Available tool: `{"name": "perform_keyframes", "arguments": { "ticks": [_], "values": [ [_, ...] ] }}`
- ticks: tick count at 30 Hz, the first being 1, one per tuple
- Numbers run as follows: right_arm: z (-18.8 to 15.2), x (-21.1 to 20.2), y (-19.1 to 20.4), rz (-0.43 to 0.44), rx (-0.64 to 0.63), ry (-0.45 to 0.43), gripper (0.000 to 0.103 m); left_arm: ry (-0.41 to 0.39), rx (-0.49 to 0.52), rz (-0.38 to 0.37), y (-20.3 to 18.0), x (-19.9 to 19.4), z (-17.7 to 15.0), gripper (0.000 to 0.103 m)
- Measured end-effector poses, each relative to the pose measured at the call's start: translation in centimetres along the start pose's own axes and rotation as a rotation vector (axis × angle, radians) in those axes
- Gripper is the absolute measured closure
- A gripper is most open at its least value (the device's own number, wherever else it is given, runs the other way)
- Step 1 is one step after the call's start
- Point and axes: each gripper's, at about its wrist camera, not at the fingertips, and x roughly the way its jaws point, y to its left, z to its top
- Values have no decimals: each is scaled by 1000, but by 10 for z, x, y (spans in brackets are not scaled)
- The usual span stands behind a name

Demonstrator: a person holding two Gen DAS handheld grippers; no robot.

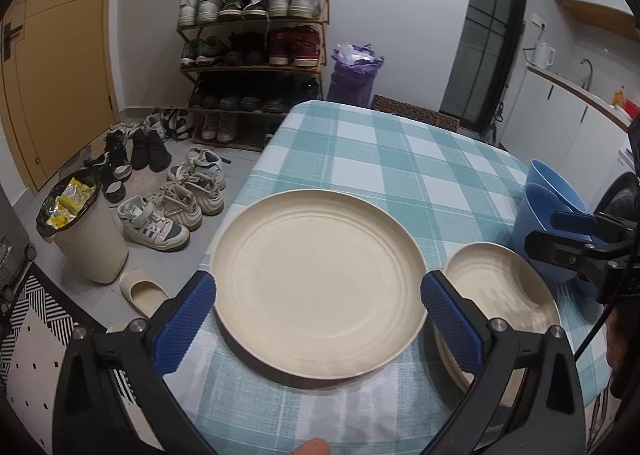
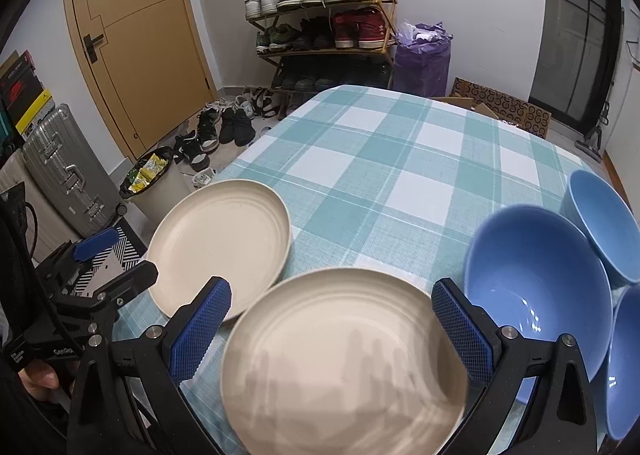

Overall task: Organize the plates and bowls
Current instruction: 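Withdraw both open tools from the beige plates, then close the left tool on a beige plate rim while the right tool grips it too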

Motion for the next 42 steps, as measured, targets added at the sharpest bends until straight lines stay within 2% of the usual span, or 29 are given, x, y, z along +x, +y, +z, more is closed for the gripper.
{"name": "perform_keyframes", "arguments": {
  "ticks": [18,28,42],
  "values": [
    [22,40,25,30,-21,42,1,34,-135,32,50,27,-7,0],
    [26,66,38,43,-37,88,1,63,-153,56,59,41,-14,1],
    [23,99,53,50,-84,163,1,77,-155,14,63,49,-18,2]
  ]
}}
